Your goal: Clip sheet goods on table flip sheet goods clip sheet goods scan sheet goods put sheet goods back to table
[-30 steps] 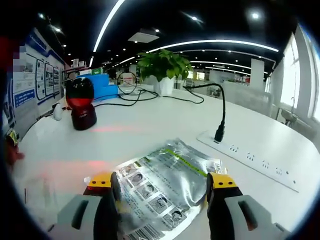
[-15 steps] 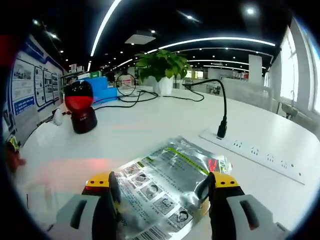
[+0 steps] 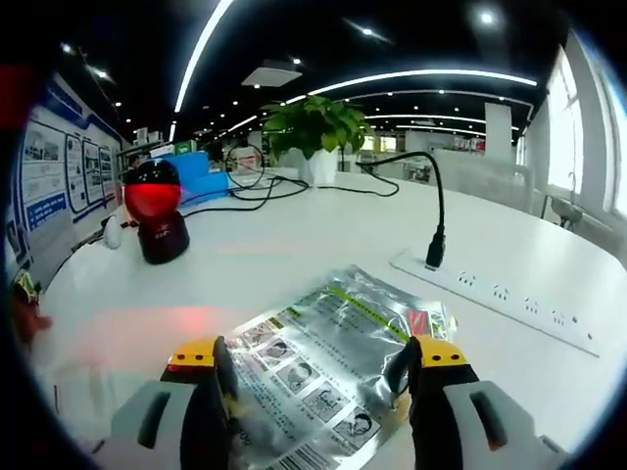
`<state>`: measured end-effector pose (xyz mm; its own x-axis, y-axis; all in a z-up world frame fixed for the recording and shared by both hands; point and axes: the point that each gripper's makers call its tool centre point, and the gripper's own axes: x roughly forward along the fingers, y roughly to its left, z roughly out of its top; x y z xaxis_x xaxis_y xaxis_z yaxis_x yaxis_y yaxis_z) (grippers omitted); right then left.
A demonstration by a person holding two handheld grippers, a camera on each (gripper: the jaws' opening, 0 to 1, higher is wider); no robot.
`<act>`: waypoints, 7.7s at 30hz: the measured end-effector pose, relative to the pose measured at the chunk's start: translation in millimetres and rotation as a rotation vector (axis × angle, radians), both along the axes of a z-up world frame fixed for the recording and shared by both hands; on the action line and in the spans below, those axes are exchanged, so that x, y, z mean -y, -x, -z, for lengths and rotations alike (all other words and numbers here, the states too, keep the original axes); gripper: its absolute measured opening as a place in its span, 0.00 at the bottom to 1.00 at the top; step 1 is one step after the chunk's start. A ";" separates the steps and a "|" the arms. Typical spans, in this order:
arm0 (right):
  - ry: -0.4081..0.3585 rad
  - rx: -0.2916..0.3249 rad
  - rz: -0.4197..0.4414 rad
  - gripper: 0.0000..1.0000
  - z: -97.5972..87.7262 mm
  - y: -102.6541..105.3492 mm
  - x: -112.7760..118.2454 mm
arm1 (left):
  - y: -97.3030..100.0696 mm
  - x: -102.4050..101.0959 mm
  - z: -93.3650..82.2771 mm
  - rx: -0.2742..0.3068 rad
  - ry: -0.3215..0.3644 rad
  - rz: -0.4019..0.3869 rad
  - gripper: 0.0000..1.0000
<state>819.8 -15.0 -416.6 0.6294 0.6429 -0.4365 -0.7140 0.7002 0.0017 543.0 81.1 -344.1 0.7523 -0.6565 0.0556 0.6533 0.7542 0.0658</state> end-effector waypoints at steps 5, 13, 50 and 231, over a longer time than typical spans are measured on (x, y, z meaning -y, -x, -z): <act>0.016 0.066 -0.027 0.79 -3.8 7.9 -5.4 | 0.2 -0.1 0.5 -0.001 -0.003 0.000 0.40; -0.070 0.119 0.008 0.75 -37.0 10.4 0.3 | -2.4 -5.0 -1.7 -0.011 0.025 -0.012 0.40; -0.210 0.298 0.124 0.68 -125.7 121.0 99.9 | -1.6 -1.1 -0.9 -0.057 0.044 0.013 0.40; 0.212 0.472 -0.120 0.47 -36.6 271.7 -53.1 | -12.7 -48.2 -9.9 -0.020 0.106 -0.079 0.42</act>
